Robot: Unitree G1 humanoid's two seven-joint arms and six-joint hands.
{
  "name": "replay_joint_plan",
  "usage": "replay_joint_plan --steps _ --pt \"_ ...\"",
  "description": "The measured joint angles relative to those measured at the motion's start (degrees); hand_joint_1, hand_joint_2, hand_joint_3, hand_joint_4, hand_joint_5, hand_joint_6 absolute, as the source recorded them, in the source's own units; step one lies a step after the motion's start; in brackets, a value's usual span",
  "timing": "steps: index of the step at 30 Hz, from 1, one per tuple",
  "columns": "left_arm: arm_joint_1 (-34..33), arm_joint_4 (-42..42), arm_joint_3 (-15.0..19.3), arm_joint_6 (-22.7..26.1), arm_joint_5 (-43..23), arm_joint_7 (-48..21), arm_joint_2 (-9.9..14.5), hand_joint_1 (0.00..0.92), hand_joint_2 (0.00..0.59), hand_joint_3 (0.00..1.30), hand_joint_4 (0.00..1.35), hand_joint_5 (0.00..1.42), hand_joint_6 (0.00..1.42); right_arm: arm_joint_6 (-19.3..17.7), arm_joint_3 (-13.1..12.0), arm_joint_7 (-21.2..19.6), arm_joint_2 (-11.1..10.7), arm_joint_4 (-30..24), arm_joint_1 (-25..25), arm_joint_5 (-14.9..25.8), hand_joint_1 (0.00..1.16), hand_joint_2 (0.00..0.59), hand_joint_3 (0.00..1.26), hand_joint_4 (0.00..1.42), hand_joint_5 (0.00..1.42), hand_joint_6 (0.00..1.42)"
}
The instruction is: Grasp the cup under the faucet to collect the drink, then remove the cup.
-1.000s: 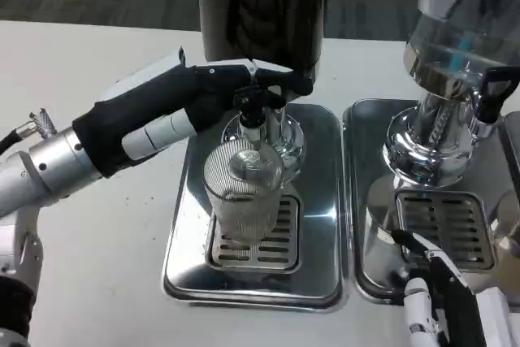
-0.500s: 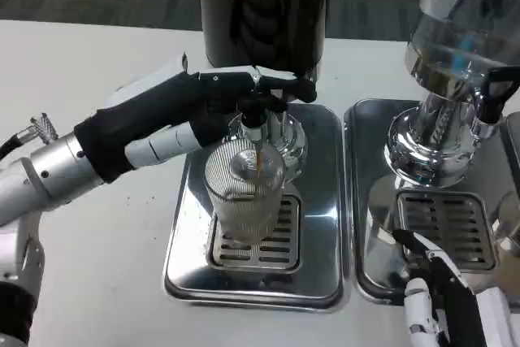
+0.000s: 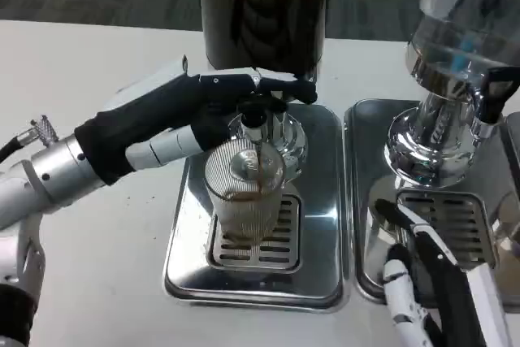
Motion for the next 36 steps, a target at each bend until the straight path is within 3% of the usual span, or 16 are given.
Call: replay_joint_plan --steps 4,8,28,36 --pt "0.0 0.0 -0.02 -0.01 -0.01 0.01 0.01 0.0 0.114 0.31 0.17 0.1 0.23 -0.04 0.12 4.02 -1.64 1.04 -1.88 0.92 0.44 0.252 0.08 0.13 0.15 0.08" --pt "0.01 0.0 -0.01 0.0 -0.02 0.02 0.04 0.0 0.114 0.31 0.18 0.1 0.23 -0.05 0.28 6.03 -1.96 1.5 -3.58 1.83 0.45 0.231 0.02 0.07 0.09 0.04" --pt "0.07 -0.02 0.02 -0.1 -0.11 0.2 0.19 0.0 0.113 0.31 0.18 0.1 0.24 1.28 1.86 8.66 -1.11 5.96 -11.99 1.35 0.46 0.219 0.0 0.0 0.0 0.0" --pt "0.18 -0.24 0.05 -0.26 -0.11 0.21 0.42 0.0 0.113 0.31 0.18 0.1 0.24 1.22 3.2 8.32 -0.54 10.72 -15.19 0.28 0.46 0.222 0.0 0.0 0.0 0.0"
